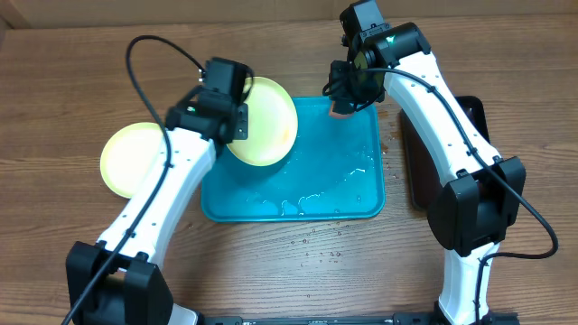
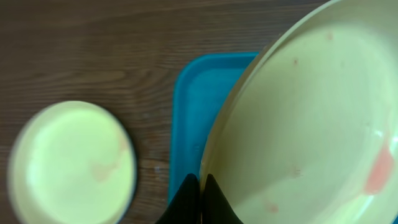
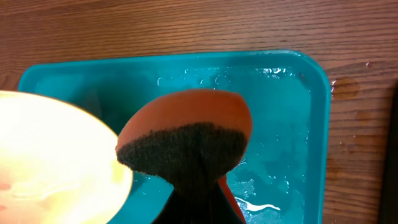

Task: Clean dirty plates on tray and stack at the side
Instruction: 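Lift the second yellow plate with left gripper and stack it left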

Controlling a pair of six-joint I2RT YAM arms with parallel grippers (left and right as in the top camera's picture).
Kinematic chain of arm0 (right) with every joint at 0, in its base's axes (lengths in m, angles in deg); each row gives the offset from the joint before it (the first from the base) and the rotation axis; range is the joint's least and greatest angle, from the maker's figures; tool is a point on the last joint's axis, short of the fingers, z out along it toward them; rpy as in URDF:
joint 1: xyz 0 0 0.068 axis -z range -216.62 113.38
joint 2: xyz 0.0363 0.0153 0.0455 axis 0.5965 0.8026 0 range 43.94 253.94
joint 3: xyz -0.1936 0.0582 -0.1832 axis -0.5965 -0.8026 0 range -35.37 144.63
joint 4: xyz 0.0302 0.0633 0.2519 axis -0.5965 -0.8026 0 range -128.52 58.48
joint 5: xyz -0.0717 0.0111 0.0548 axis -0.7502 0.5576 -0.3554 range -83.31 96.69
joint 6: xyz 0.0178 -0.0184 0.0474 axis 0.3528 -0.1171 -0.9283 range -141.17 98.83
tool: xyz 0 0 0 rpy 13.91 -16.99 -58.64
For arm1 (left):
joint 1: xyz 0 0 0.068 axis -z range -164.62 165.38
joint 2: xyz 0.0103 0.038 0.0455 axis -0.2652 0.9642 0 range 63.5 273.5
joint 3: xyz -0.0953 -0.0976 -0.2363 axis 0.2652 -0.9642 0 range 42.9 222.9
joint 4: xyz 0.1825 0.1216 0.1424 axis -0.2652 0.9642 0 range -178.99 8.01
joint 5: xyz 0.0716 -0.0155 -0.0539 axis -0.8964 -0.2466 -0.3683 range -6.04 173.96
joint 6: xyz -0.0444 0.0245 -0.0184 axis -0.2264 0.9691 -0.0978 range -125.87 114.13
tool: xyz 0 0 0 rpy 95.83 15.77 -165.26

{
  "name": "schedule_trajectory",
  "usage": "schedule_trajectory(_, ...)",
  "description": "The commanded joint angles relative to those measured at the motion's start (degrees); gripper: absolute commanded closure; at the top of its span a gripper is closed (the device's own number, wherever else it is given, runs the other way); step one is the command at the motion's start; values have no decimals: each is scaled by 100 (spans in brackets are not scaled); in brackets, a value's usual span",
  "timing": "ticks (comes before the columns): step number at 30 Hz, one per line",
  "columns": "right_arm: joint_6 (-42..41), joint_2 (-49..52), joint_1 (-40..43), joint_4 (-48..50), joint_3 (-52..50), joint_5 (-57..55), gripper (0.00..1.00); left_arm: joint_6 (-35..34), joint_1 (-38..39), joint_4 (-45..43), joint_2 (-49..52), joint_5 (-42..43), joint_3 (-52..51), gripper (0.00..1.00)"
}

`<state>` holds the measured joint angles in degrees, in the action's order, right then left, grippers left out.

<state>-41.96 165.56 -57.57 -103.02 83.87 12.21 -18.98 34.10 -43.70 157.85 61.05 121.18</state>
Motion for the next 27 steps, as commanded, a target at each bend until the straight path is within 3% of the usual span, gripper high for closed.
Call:
schedule_trajectory(1, -28, -26, 98, 20, 46, -57, 96, 39, 407, 83, -61, -1808, 79, 96)
schedule_trajectory(12, -28, -26, 170, 2, 46, -57, 96, -278, 1753, 118, -61, -4732, 76, 96)
schedule_trajectory(27, -26, -26, 170, -50, 46, -57, 96, -385, 2212, 144, -61, -5619, 76, 96)
